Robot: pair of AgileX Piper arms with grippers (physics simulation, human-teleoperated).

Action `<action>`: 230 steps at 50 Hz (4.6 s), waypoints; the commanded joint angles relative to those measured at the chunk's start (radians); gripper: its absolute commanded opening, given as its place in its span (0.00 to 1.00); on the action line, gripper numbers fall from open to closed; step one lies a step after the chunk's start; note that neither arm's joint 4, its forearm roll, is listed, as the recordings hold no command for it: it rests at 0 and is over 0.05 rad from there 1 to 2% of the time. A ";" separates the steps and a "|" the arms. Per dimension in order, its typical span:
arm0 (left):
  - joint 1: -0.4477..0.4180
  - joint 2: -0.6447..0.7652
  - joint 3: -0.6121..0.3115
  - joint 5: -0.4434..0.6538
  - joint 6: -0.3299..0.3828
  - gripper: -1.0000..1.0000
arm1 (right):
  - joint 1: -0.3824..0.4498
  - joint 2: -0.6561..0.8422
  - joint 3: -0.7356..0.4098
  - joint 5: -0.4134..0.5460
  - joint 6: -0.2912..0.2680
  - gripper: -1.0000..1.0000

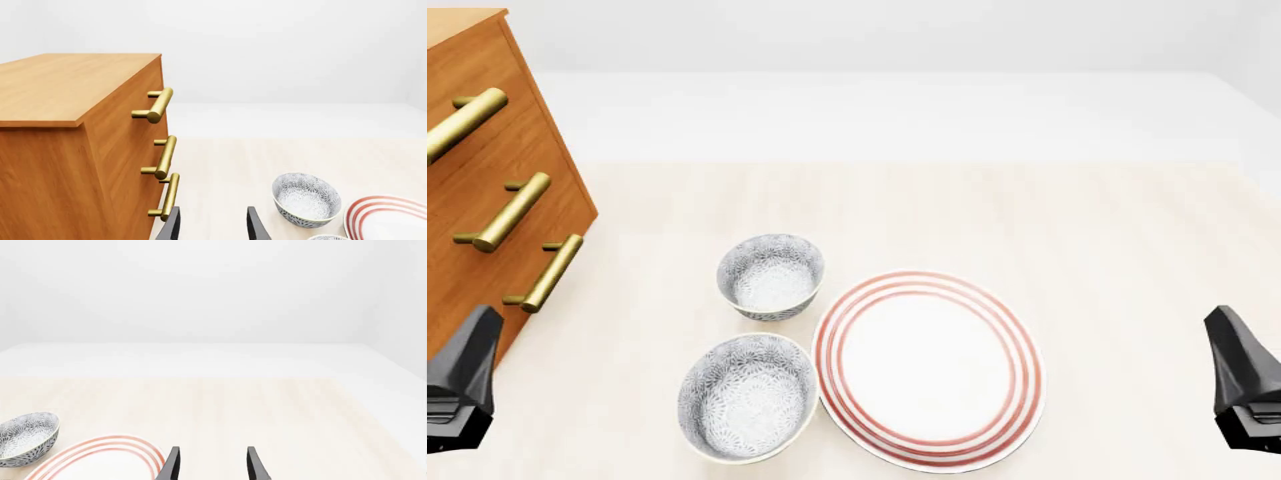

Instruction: Stack the bowl in the middle on the bowl at the back.

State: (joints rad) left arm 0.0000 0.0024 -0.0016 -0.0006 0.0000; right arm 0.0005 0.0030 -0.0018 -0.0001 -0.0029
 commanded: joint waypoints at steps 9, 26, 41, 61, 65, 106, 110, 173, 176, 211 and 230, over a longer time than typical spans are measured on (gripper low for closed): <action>0.001 0.004 -0.002 0.000 0.002 1.00 | 0.000 0.002 -0.005 0.006 -0.006 1.00; -0.022 0.037 -0.069 0.034 0.073 1.00 | -0.002 0.002 -0.009 0.007 -0.003 1.00; -0.169 0.198 -0.397 0.318 0.049 1.00 | 0.004 0.005 -0.012 0.006 -0.003 1.00; -0.316 0.510 -0.661 0.634 -0.155 1.00 | 0.003 0.002 -0.014 0.009 -0.001 1.00; -0.346 0.552 -0.667 0.668 -0.193 1.00 | 0.003 0.001 -0.014 0.010 -0.002 1.00; -0.540 0.810 -0.316 0.315 -0.520 1.00 | 0.016 0.000 -0.017 0.010 -0.008 1.00; -0.544 0.843 -0.295 0.271 -0.525 1.00 | 0.016 -0.001 -0.017 0.010 -0.008 1.00; -0.485 1.102 -0.291 0.115 -0.398 0.00 | 0.022 -0.002 -0.019 0.006 -0.013 1.00; -0.482 1.030 -0.309 0.192 -0.395 0.00 | 0.022 -0.002 -0.019 0.006 -0.014 1.00; -0.569 0.656 -0.599 0.711 -0.408 0.00 | 0.025 -0.002 -0.018 0.005 -0.017 1.00; -0.683 0.601 -0.764 0.908 -0.414 0.00 | 0.025 -0.002 -0.018 0.006 -0.017 1.00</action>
State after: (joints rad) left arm -0.6281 0.6353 -0.6950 0.8216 -0.4105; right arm 0.0248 0.0006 -0.0190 0.0058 -0.0184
